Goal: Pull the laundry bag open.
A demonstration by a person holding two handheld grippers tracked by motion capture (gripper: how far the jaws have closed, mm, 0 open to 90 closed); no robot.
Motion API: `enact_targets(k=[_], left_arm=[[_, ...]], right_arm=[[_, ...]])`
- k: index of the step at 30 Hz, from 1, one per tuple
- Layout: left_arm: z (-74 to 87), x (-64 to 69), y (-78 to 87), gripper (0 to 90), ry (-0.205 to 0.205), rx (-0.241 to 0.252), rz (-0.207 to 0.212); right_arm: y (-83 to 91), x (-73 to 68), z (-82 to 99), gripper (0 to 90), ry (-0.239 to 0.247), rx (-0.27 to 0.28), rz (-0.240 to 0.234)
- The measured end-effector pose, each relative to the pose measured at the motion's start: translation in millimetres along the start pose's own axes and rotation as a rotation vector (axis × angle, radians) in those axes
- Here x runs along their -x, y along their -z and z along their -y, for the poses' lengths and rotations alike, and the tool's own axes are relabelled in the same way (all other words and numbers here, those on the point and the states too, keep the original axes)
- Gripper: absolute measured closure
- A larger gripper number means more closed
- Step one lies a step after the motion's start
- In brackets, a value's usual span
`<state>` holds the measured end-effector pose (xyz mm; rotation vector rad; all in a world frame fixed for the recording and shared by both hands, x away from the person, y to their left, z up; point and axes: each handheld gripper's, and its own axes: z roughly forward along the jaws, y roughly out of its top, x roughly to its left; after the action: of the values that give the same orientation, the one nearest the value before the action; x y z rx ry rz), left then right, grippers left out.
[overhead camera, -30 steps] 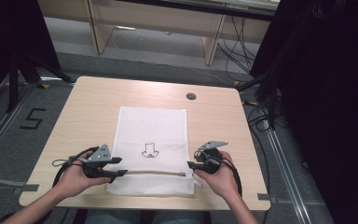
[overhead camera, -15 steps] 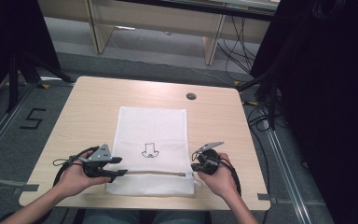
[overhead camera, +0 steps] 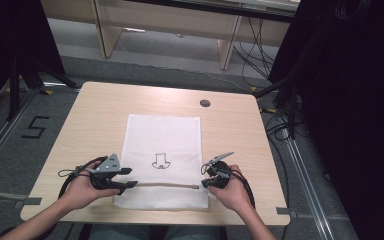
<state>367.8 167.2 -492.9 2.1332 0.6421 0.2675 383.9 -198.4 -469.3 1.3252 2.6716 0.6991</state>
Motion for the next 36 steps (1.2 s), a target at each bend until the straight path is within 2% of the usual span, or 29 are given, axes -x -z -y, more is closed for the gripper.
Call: enact_targets(k=[1, 2, 3, 4, 5, 6, 7, 8, 9, 10, 11, 12, 13, 14, 16, 17, 18, 20, 28, 29, 30, 31, 32, 35, 36], left_arm=[[-1.0, -0.6, 0.3, 47.2, -0.008, -0.010, -0.004], [-2.1, 0.0, 0.1, 47.2, -0.005, -0.003, 0.005], [-3.1, -0.5, -0.1, 47.2, -0.029, 0.007, 0.001], [-4.6, 0.7, 1.1, 47.2, -0.020, -0.007, -0.013], [-5.6, 1.5, 0.3, 47.2, -0.015, 0.007, -0.005], [-7.8, 1.8, 1.3, 47.2, -0.034, 0.003, -0.004], [-8.5, 3.5, 0.7, 47.2, -0.025, 0.010, -0.012], [-10.3, 4.0, 0.7, 47.2, -0.030, 0.010, -0.010], [-11.1, 4.7, 0.1, 47.2, -0.033, 0.017, -0.012], [-12.5, 5.1, 0.2, 47.2, -0.033, 0.011, -0.008], [-13.2, 5.5, -0.6, 47.2, -0.035, 0.015, -0.008], [-14.6, 5.2, -1.8, 47.3, -0.045, 0.024, -0.007], [-19.8, 9.4, -5.8, 47.3, -0.014, 0.023, 0.018], [-19.8, 9.4, -5.8, 47.3, -0.014, 0.023, 0.018], [-27.3, 15.9, -10.6, 47.5, -0.040, 0.032, 0.032], [-30.6, 20.5, -13.6, 47.7, -0.034, 0.045, 0.040], [-34.3, 23.0, -16.6, 47.8, -0.049, 0.050, 0.050], [-41.5, 30.5, -24.2, 48.4, -0.056, 0.044, 0.075], [-47.1, 36.0, -39.2, 49.4, -0.097, 0.015, 0.099], [-48.3, 35.7, -39.7, 49.7, -0.103, 0.000, 0.101], [-49.1, 37.1, -41.7, 49.9, -0.092, 0.010, 0.110], [-50.9, 36.4, -42.5, 50.1, -0.116, -0.001, 0.107], [-51.5, 38.8, -44.9, 50.6, -0.095, 0.009, 0.111], [-56.3, 41.2, -50.4, 52.7, -0.113, -0.008, 0.136], [-57.5, 43.1, -52.8, 56.1, -0.118, -0.007, 0.132]], right_arm=[[-1.9, 1.5, 0.3, 90.0, 0.026, 0.011, -0.008], [-2.9, 0.4, 1.3, 90.0, 0.011, -0.016, -0.011], [-2.9, 0.4, 1.3, 90.0, 0.011, -0.016, -0.011], [-3.0, -0.3, 1.8, 90.0, 0.002, -0.035, -0.011], [-4.8, 1.0, 2.2, 90.0, 0.029, -0.018, -0.015], [-5.4, 1.3, 2.6, 90.0, 0.035, -0.021, -0.014], [-5.1, -0.3, 2.9, 90.0, 0.008, -0.040, -0.007], [-5.5, -0.9, 3.2, 90.0, 0.005, -0.046, -0.009], [-7.5, 0.3, 3.2, 90.0, 0.029, -0.035, -0.016], [-9.0, 0.2, 3.5, 90.0, 0.032, -0.038, -0.016], [-9.2, -2.4, 3.6, 90.0, -0.001, -0.061, -0.007], [-10.3, -2.6, 3.4, 90.0, 0.007, -0.059, -0.009], [-11.2, -2.7, 2.6, 90.0, 0.029, -0.056, -0.006], [-11.0, -3.7, 2.6, 90.0, 0.017, -0.062, 0.002], [-11.2, -3.5, 2.7, 90.0, 0.016, -0.060, 0.001], [-11.2, -3.1, 2.9, 90.0, 0.019, -0.059, -0.005], [-12.4, -1.4, 2.9, 90.0, 0.039, -0.042, -0.009], [-12.7, -0.4, 3.0, 90.0, 0.043, -0.038, -0.018], [-14.8, -2.3, 1.4, 90.0, 0.049, -0.039, -0.026], [-14.9, -2.5, 1.3, 90.0, 0.052, -0.039, -0.024], [-15.0, -3.5, 1.3, 90.0, 0.044, -0.039, -0.025], [-15.0, -3.0, 0.9, 90.0, 0.054, -0.038, -0.023], [-15.2, -2.9, 0.6, 90.0, 0.060, -0.036, -0.025], [-15.7, -2.1, 0.5, 90.0, 0.062, -0.035, -0.028], [-15.8, -1.6, 0.6, 90.0, 0.068, -0.032, -0.029]])
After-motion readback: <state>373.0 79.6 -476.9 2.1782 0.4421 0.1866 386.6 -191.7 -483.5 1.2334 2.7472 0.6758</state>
